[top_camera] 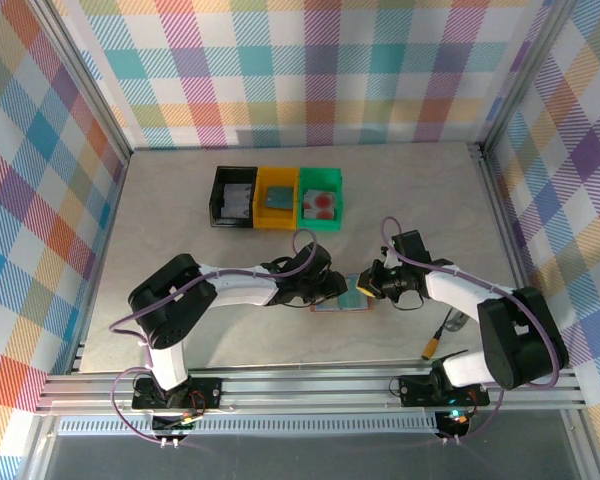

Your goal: Take the credit cards out of the card holder

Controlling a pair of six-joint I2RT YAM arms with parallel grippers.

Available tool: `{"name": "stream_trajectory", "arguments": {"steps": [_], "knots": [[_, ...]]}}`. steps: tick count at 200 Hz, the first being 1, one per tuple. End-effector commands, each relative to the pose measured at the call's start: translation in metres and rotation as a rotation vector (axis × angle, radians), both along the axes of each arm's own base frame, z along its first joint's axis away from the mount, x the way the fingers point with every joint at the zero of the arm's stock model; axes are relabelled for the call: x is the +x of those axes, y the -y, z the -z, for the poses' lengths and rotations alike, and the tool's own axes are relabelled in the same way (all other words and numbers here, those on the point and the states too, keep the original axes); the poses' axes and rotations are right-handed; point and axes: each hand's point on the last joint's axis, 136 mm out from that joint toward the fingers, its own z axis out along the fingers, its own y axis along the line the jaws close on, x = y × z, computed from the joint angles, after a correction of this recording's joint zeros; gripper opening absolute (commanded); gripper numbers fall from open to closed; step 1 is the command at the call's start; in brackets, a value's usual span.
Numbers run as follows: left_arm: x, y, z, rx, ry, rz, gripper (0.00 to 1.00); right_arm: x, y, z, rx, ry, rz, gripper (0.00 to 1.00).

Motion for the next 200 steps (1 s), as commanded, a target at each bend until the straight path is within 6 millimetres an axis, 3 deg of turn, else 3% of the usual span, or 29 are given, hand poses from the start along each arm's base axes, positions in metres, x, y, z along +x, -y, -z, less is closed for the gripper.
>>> {"name": "stream_trajectory", "arguments": {"steps": [1,86,129,200], "knots": [[-0.004,0.000,0.009,0.047,0.015,0.022,0.38,0.001,-0.001,0.002,0.016,-0.009,0.003,0.09],[-0.003,0.000,0.023,0.031,0.011,-0.011,0.35,-0.002,0.003,0.025,-0.016,-0.053,0.021,0.04],[-0.002,0.011,0.025,-0.041,0.006,-0.015,0.33,-0.006,0.005,0.038,-0.024,-0.088,0.030,0.01],[0.001,0.003,0.016,-0.008,0.047,-0.025,0.26,-0.011,0.009,0.050,-0.051,-0.116,0.035,0.00]]}}
